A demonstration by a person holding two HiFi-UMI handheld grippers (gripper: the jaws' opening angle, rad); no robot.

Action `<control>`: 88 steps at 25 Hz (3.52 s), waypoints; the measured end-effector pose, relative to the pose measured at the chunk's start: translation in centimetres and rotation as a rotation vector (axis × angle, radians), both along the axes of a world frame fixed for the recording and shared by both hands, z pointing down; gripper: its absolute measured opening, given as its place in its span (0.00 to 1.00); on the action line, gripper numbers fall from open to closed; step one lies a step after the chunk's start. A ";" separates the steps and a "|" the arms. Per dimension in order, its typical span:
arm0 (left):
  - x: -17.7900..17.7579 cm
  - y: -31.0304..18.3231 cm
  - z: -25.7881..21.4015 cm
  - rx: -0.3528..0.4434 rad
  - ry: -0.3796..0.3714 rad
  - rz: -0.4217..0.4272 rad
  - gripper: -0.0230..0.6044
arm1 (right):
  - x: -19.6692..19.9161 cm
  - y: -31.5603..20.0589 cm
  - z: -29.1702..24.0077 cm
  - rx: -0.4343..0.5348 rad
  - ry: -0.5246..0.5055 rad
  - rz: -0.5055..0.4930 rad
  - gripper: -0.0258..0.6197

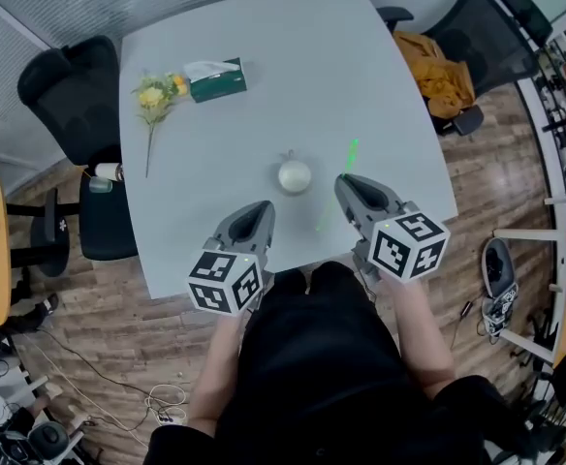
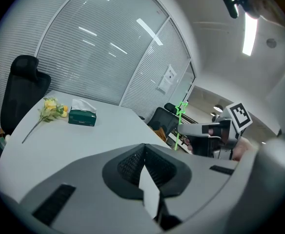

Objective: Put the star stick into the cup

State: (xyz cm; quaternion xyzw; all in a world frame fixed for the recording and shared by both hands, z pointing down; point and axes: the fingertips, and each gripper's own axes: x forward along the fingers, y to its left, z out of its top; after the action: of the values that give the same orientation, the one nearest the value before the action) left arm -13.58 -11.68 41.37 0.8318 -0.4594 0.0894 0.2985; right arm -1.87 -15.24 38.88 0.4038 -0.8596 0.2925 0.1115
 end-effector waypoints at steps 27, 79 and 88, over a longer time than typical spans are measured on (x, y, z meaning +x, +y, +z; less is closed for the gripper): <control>0.4 -2.6 3.2 -0.107 -0.018 0.000 0.03 | -2.4 -6.9 2.0 -0.067 -0.045 -0.032 0.08; 1.3 -4.0 8.7 -0.273 -0.077 -0.080 0.03 | -4.4 -9.9 13.5 -0.276 -0.027 -0.168 0.08; 1.2 -3.7 8.9 -0.278 -0.074 -0.076 0.03 | -4.5 -9.5 14.7 -0.302 -0.014 -0.161 0.08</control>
State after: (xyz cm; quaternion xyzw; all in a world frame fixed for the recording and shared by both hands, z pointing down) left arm -12.39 -15.41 50.26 0.7605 -0.4845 0.1714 0.3968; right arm -6.37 -24.79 53.54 0.3104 -0.8363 0.4111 0.1879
